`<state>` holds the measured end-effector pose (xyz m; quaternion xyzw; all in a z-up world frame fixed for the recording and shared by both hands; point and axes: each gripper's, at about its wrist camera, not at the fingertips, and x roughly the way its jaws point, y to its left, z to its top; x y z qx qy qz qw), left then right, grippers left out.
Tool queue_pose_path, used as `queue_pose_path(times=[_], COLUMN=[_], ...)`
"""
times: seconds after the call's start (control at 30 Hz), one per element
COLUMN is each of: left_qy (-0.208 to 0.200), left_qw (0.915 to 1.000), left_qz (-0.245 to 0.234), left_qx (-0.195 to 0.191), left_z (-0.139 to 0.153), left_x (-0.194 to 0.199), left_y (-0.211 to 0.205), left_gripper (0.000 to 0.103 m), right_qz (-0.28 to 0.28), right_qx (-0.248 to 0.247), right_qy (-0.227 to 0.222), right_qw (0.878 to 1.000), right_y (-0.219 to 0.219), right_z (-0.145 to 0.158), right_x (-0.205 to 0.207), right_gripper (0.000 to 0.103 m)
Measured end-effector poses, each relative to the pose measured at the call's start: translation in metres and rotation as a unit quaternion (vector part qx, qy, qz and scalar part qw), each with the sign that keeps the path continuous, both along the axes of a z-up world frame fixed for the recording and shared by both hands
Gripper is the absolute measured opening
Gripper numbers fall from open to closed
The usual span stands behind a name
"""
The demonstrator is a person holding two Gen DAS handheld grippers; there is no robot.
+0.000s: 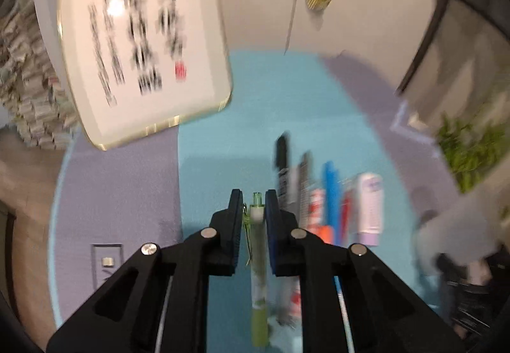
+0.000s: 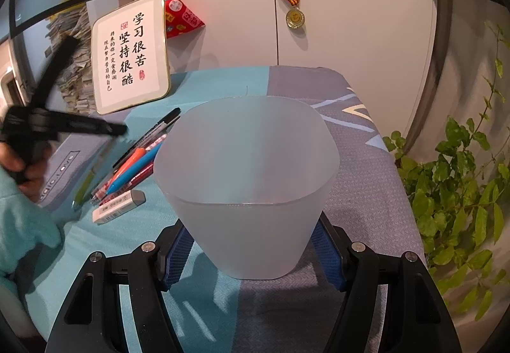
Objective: Organize stationery
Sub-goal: 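Grasp the green highlighter with the left gripper and lift it, then drop the green highlighter into the frosted cup with the left gripper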
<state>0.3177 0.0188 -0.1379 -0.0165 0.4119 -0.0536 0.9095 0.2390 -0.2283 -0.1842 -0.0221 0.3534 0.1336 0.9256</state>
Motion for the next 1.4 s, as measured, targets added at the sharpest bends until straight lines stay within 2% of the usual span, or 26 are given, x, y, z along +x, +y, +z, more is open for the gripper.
queue_pose_path(times=[0.2,0.3,0.57,0.7,0.93,1.1,1.4], left_qy=[-0.094,-0.125,-0.213,-0.210,-0.174,-0.144,-0.110], left_qw=[0.9951,0.9911,0.9722,0.9689,0.9669,0.9725,0.9773], left_qz=[-0.031,-0.045,-0.082,-0.105,-0.143,-0.152,-0.160], left_qx=[-0.009,-0.015,-0.052,-0.078,-0.120,-0.102,-0.085], left_z=[0.062,0.080,0.136,0.143,0.127,0.111,0.087], left_x=[-0.061,-0.082,-0.110,-0.103,-0.083,-0.083,-0.083], left_y=[-0.017,-0.027,-0.059,-0.080,-0.116,-0.127,-0.130], left_gripper=[0.012,0.012,0.012,0.012,0.012,0.012,0.012], right_qz=[-0.003,-0.001,-0.001,-0.001,0.000,0.000,0.000], right_qx=[0.005,0.005,0.007,0.008,0.007,0.009,0.005], right_qy=[-0.004,-0.006,-0.007,-0.006,-0.012,-0.011,-0.011], right_qw=[1.000,1.000,1.000,1.000,1.000,1.000,1.000], right_y=[-0.002,-0.001,-0.003,-0.004,-0.002,-0.002,-0.001], right_z=[0.001,0.002,0.002,0.002,0.003,0.002,0.003], right_x=[-0.001,-0.002,-0.002,-0.002,-0.004,-0.003,-0.003], right_gripper=[0.070,0.070,0.070,0.070,0.070,0.070,0.070])
